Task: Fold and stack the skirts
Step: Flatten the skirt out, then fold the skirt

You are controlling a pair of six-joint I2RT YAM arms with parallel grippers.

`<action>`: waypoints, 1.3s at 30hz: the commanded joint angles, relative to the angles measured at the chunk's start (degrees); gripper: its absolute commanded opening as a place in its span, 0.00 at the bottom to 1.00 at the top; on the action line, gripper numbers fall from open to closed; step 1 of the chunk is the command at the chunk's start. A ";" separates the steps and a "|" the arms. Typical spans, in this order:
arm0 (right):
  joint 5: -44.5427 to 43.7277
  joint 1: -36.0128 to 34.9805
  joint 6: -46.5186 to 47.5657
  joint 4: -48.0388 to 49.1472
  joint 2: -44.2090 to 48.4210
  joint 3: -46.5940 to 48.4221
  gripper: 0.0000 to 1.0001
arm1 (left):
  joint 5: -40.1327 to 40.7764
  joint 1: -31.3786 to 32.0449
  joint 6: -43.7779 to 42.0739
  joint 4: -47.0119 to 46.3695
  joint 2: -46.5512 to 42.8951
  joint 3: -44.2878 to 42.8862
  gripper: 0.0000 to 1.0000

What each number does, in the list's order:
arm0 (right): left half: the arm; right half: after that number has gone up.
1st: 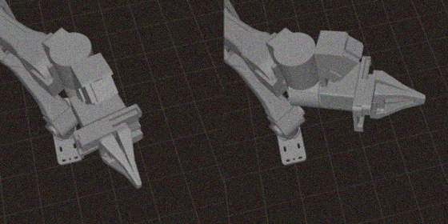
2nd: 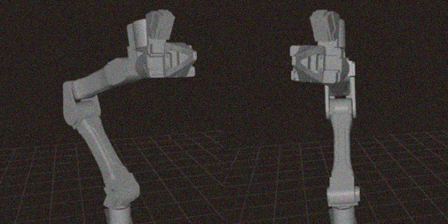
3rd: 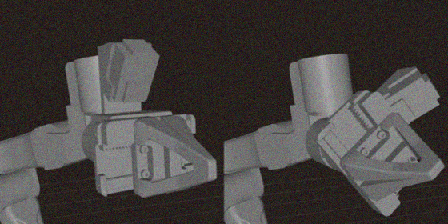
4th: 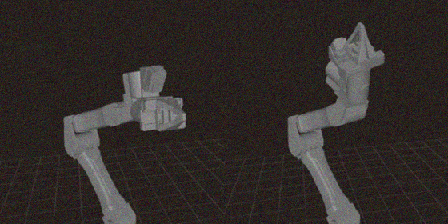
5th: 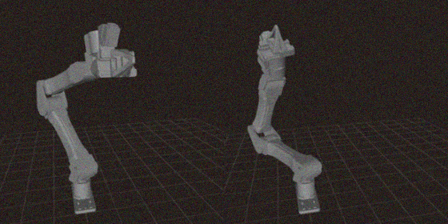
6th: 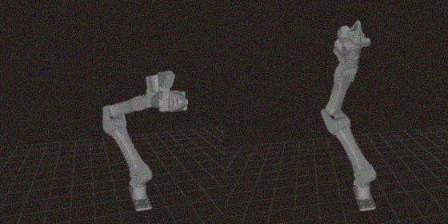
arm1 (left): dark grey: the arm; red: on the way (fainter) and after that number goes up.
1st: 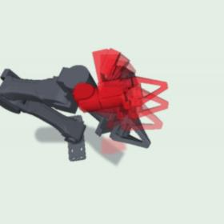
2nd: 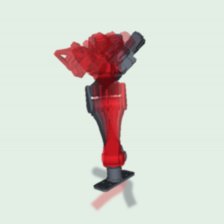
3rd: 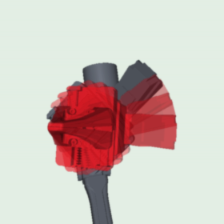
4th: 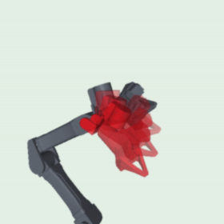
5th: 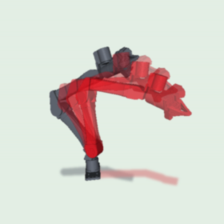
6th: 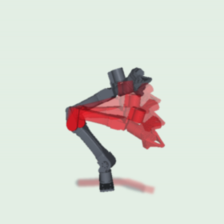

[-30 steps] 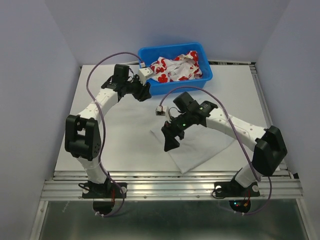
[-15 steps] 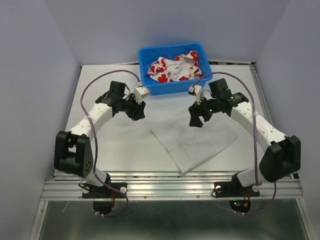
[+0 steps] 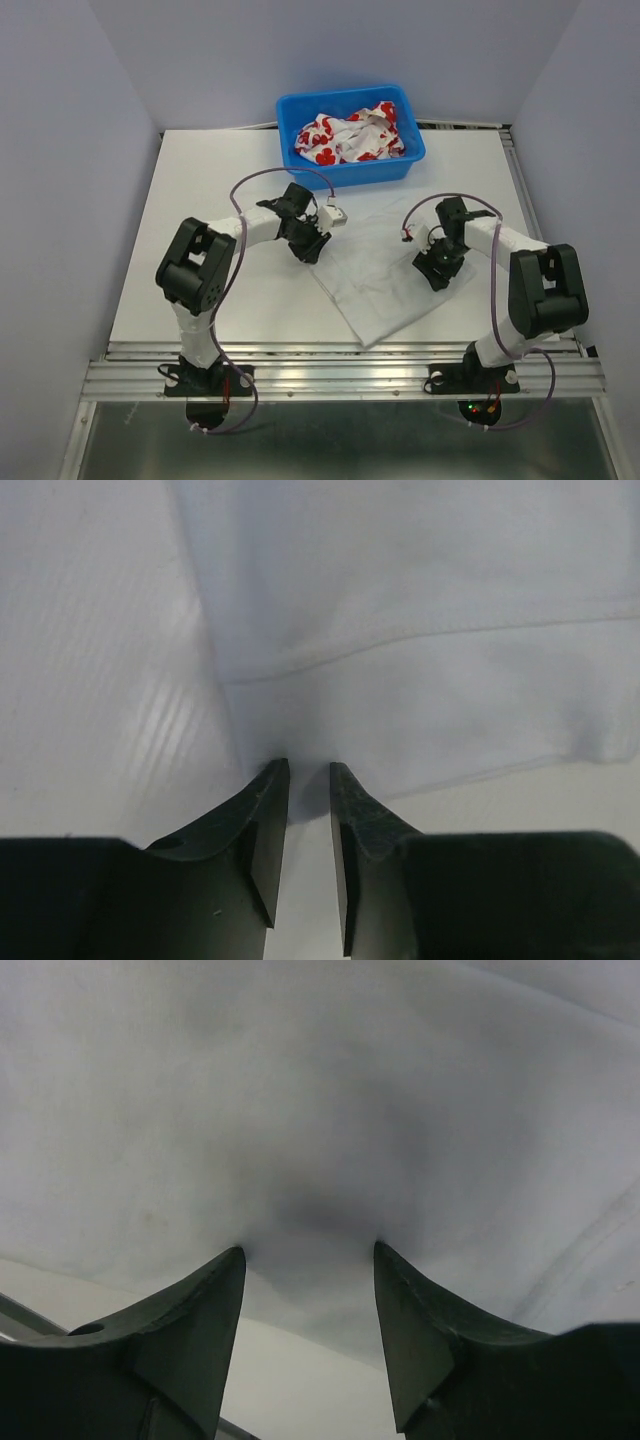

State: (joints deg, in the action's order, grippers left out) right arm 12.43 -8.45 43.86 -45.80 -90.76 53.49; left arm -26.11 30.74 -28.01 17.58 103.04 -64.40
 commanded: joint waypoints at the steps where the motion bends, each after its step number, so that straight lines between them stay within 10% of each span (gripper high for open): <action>1: -0.74 -0.95 3.52 1.16 -1.61 -3.12 0.57 | 6.06 -0.51 1.21 -1.15 7.14 -8.09 0.31; 11: 10.31 -17.30 -7.02 -1.57 -1.61 -1.38 0.57 | 10.30 -6.31 -1.69 4.65 17.20 -27.71 0.28; 18: 12.28 -17.30 -11.09 -3.24 4.17 7.06 0.68 | 3.70 -7.98 -7.05 2.01 -3.09 -11.92 0.47; 25: 2.80 -17.30 1.30 -6.93 23.41 -3.64 0.63 | 1.14 -3.68 -19.18 6.05 -25.85 5.58 0.57; 39: -8.91 -17.30 7.56 11.34 29.06 -20.97 0.57 | 8.79 13.72 -16.20 -1.41 -31.50 23.79 0.57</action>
State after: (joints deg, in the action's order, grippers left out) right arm 6.31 -25.91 49.15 -42.11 -63.61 33.10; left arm -19.88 42.28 -44.47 20.67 72.51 -41.56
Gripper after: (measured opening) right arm 0.589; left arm 0.571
